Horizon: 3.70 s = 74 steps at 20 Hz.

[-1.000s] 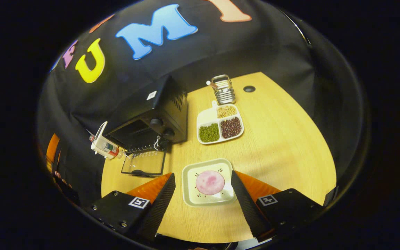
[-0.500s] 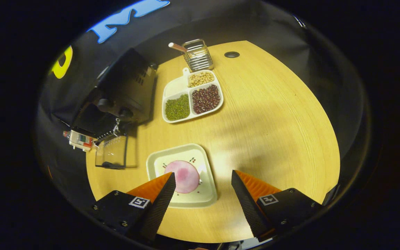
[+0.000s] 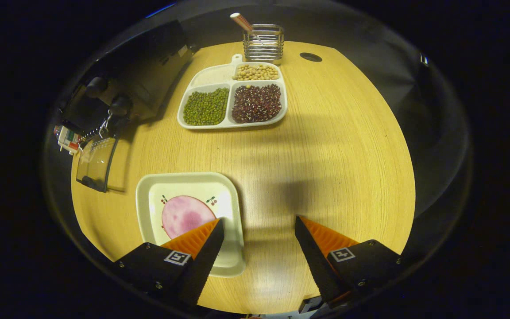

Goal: Open the electric oven with the left hand, put the food in, and close the electric oven.

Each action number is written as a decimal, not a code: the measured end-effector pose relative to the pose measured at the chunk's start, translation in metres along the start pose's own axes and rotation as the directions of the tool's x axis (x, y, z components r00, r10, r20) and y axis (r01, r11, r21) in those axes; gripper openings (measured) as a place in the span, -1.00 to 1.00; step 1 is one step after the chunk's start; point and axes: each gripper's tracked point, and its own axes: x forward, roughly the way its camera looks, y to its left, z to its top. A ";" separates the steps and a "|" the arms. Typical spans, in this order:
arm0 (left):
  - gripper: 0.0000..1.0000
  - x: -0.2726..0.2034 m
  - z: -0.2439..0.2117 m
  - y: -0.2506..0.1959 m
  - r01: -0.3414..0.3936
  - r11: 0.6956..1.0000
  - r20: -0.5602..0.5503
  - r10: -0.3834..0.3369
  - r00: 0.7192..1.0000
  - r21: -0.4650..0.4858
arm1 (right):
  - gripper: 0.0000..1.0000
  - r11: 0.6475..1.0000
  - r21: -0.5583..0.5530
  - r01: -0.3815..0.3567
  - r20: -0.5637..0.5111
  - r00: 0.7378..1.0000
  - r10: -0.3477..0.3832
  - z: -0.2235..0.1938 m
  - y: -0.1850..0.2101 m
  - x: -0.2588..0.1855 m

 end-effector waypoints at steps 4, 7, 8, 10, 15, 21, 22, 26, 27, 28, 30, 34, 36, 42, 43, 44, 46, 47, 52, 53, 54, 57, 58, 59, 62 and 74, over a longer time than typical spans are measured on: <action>1.00 -0.001 -0.004 0.007 -0.012 1.000 -0.009 0.012 1.000 -0.008 | 0.87 0.998 -0.052 0.019 -0.010 1.000 -0.020 0.006 0.005 0.001; 1.00 0.000 -0.009 0.006 -0.013 0.999 -0.021 0.012 1.000 -0.032 | 0.70 0.999 -0.046 -0.016 -0.029 0.999 0.015 0.005 0.013 -0.001; 0.92 0.000 -0.011 0.005 -0.011 0.999 -0.023 0.010 1.000 -0.039 | 0.51 0.998 -0.052 -0.030 -0.033 0.999 0.028 0.009 0.017 -0.004; 0.92 0.001 -0.013 0.002 -0.006 0.999 -0.025 0.005 1.000 -0.046 | -0.02 0.999 -0.012 -0.051 -0.040 0.998 0.050 0.004 0.019 0.006; 1.00 -0.002 0.001 -0.008 0.016 0.999 -0.001 -0.016 1.000 -0.030 | -0.98 0.994 0.046 -0.100 -0.036 0.994 0.101 0.002 0.011 0.017; 0.91 -0.010 0.022 -0.008 0.005 1.000 0.022 -0.005 1.000 0.005 | -0.99 0.920 0.275 -0.278 0.051 0.960 0.275 -0.008 0.015 -0.002; 0.91 -0.011 0.025 -0.009 0.001 1.000 0.027 -0.001 1.000 0.009 | -0.99 0.896 0.311 -0.318 0.074 0.948 0.311 -0.009 0.015 -0.004; 1.00 -0.013 0.041 -0.015 -0.005 1.000 0.045 0.005 0.999 0.012 | -0.99 0.790 0.429 -0.438 0.144 0.897 0.419 -0.019 0.020 -0.007; 1.00 -0.014 0.046 -0.018 0.000 1.000 0.051 0.000 0.999 0.014 | -0.99 0.757 0.463 -0.461 0.164 0.884 0.438 -0.021 0.022 -0.009; 1.00 -0.013 0.048 -0.021 0.004 1.000 0.055 -0.005 0.998 0.020 | -0.99 0.729 0.488 -0.479 0.178 0.873 0.454 -0.024 0.022 -0.010; 1.00 -0.012 0.051 -0.028 0.018 0.999 0.059 -0.020 0.998 0.032 | -0.99 0.675 0.527 -0.517 0.219 0.850 0.479 -0.025 0.025 -0.010; 1.00 -0.009 0.053 -0.036 0.043 0.999 0.058 -0.045 0.997 0.033 | -0.99 0.588 0.563 -0.581 0.302 0.807 0.508 -0.026 0.031 -0.020; 1.00 -0.009 0.053 -0.037 0.051 0.998 0.058 -0.053 0.997 0.035 | -0.99 0.537 0.573 -0.619 0.347 0.777 0.525 -0.026 0.034 -0.028; 1.00 -0.012 0.071 -0.043 0.081 0.996 0.089 -0.083 0.993 0.027 | -0.99 0.428 0.600 -0.676 0.440 0.725 0.529 -0.030 0.044 -0.058; 0.80 -0.013 0.075 -0.047 0.096 0.995 0.093 -0.098 0.991 0.026 | -0.99 0.439 0.598 -0.671 0.447 0.733 0.513 -0.032 0.047 -0.065; 0.85 -0.014 0.081 -0.051 0.115 0.993 0.106 -0.117 0.987 0.029 | -0.99 0.449 0.591 -0.670 0.458 0.737 0.498 -0.032 0.051 -0.072; 0.95 -0.015 0.095 -0.060 0.143 0.989 0.135 -0.148 0.980 0.043 | -0.99 0.434 0.587 -0.683 0.484 0.726 0.489 -0.033 0.064 -0.094; 1.00 -0.017 0.101 -0.063 0.157 0.986 0.145 -0.162 0.976 0.049 | -0.99 0.420 0.592 -0.687 0.492 0.722 0.487 -0.034 0.073 -0.103; 1.00 -0.016 0.113 -0.068 0.219 0.973 0.165 -0.227 0.960 0.067 | -0.99 0.397 0.605 -0.690 0.516 0.720 0.464 -0.034 0.122 -0.131; 1.00 -0.017 0.117 -0.067 0.234 0.970 0.171 -0.241 0.955 0.058 | -0.99 0.386 0.616 -0.687 0.514 0.722 0.464 -0.035 0.133 -0.134; 1.00 -0.018 0.120 -0.067 0.249 0.967 0.175 -0.254 0.951 0.055 | -0.99 0.371 0.624 -0.688 0.520 0.720 0.460 -0.034 0.144 -0.138; 1.00 -0.019 0.128 -0.053 0.262 0.963 0.183 -0.270 0.945 0.065 | -0.99 0.333 0.651 -0.683 0.542 0.724 0.426 -0.026 0.170 -0.147; 1.00 -0.018 0.129 -0.047 0.262 0.963 0.182 -0.270 0.946 0.064 | -0.99 0.306 0.662 -0.684 0.553 0.721 0.418 -0.021 0.179 -0.150; 1.00 -0.018 0.132 -0.040 0.261 0.963 0.183 -0.268 0.946 0.062 | -0.99 0.279 0.673 -0.685 0.561 0.718 0.412 -0.018 0.188 -0.154; 1.00 -0.018 0.133 -0.020 0.244 0.968 0.178 -0.250 0.952 0.054 | -0.99 0.255 0.718 -0.648 0.537 0.749 0.389 -0.009 0.213 -0.146; 1.00 -0.024 0.124 0.067 0.132 0.989 0.134 -0.140 0.981 0.068 | -0.99 0.142 0.796 -0.589 0.533 0.792 0.297 0.080 0.300 -0.104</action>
